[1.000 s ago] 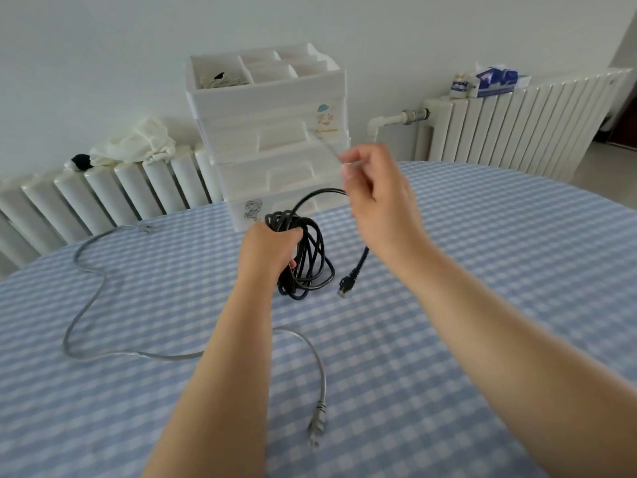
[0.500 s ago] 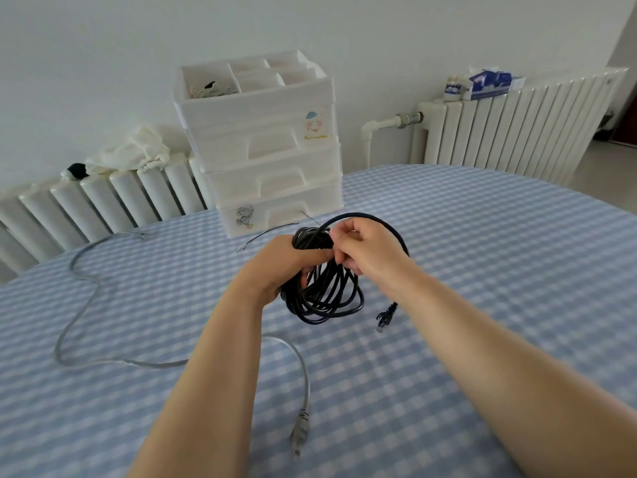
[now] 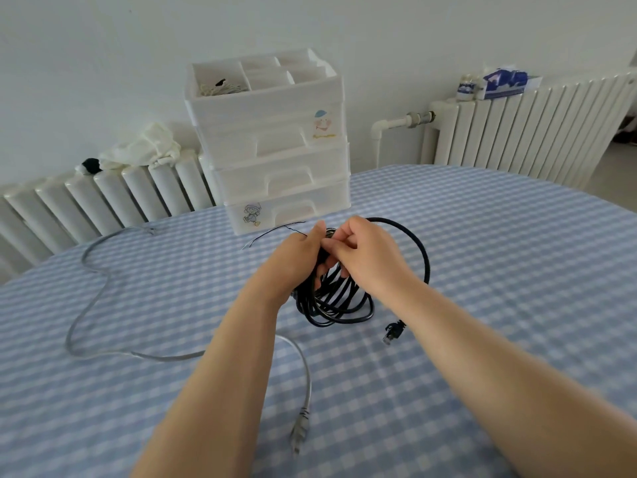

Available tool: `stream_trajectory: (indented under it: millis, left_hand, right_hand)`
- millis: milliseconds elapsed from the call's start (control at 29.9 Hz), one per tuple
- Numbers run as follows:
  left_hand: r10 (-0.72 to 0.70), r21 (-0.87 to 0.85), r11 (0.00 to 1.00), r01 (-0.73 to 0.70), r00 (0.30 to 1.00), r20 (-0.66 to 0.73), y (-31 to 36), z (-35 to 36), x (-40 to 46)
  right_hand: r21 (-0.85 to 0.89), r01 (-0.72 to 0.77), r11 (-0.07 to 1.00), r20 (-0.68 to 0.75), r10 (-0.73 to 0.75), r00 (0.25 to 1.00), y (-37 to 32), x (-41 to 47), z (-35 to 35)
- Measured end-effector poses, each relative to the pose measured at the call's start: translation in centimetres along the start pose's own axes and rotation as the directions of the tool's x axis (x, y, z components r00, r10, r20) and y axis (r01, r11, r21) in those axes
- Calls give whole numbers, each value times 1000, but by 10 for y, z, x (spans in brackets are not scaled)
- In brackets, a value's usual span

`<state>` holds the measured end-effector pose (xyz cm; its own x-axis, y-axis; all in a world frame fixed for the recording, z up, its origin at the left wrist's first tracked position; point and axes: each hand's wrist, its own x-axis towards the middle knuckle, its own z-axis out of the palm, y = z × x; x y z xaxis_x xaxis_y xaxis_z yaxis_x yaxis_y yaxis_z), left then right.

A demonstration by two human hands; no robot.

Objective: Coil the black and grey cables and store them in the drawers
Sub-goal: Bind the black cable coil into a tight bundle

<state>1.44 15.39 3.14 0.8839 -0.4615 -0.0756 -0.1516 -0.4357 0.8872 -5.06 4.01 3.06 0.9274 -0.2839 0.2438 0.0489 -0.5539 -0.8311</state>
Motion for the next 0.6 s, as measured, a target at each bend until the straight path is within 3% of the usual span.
stream_trajectory:
  millis: [134, 234, 334, 434, 601]
  left_hand:
    - [-2, 5, 1000, 2, 1000, -12, -3, -3, 0]
    - [5, 37, 999, -6, 1000, 28, -2, -3, -1]
    - [16, 82, 996, -20, 998, 55, -5, -4, 0]
    - [30, 77, 996, -38, 995, 98, -5, -7, -1]
    - [35, 106, 993, -57, 979, 200, 1, -8, -5]
  right_hand:
    - [-80, -4, 997, 118, 14, 993, -9, 1, -10]
    - [-277, 43, 960, 178, 7, 984, -16, -4, -20]
    - [-536, 170, 827, 184, -82, 980, -22, -10, -20]
    - [-730, 352, 585, 171, -343, 924, -16, -11, -11]
    - [-809, 320, 493, 63, -469, 881, -11, -8, -9]
